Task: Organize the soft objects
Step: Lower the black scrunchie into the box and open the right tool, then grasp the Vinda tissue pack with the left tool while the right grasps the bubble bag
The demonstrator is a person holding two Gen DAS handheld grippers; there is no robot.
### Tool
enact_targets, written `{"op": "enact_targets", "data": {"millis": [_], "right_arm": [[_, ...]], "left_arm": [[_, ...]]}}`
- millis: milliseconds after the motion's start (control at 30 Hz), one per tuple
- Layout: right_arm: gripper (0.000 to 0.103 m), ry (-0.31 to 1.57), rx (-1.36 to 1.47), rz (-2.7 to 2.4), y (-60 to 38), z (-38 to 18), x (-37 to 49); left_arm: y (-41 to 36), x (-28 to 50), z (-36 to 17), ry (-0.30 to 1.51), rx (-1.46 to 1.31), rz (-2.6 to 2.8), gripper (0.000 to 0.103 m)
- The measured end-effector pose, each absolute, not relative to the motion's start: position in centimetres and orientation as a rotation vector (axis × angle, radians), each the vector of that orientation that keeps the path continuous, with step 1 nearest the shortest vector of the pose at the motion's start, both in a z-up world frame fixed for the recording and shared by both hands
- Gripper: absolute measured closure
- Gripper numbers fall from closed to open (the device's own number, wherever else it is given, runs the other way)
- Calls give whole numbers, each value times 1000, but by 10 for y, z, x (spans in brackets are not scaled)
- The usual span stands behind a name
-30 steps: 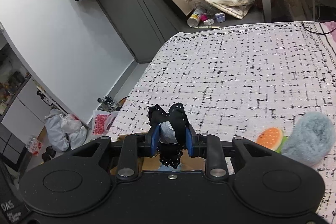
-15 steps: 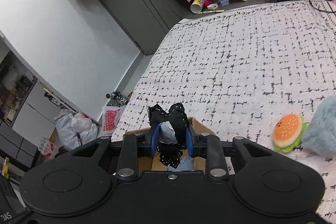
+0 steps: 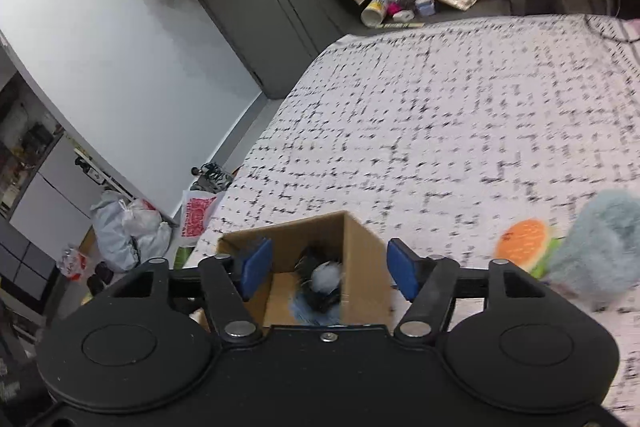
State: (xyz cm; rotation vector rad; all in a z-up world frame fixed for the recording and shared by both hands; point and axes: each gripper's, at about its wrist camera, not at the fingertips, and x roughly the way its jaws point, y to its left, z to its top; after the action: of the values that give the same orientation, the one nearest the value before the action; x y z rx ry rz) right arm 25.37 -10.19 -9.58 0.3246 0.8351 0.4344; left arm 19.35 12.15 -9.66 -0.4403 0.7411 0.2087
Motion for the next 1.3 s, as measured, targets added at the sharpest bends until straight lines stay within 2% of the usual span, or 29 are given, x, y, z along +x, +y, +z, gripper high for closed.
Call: {"op": "enact_targets", "data": {"millis": [200, 267, 433, 567, 667, 733, 1300], "right_arm": [[27, 800, 299, 418, -133, -85, 240], [20, 788, 278, 422, -141, -82, 235], [10, 762, 236, 426, -160, -74, 225], [1, 751, 224, 431, -175, -69, 219], [0, 752, 205, 425, -185, -69, 214], [0, 749, 207, 421, -192, -69, 211], [0, 752, 245, 441, -248, -70, 191]], "left_arm": [[105, 194, -94, 780, -390, 190, 22], [98, 192, -91, 790, -374, 195, 20], [79, 186, -78, 788, -332, 183, 17], [69, 178, -69, 781, -311, 181, 10], [65, 171, -66, 784, -323, 181, 8], [60, 165, -64, 772, -319, 175, 1], [20, 134, -47, 750, -294, 188, 0]]}}
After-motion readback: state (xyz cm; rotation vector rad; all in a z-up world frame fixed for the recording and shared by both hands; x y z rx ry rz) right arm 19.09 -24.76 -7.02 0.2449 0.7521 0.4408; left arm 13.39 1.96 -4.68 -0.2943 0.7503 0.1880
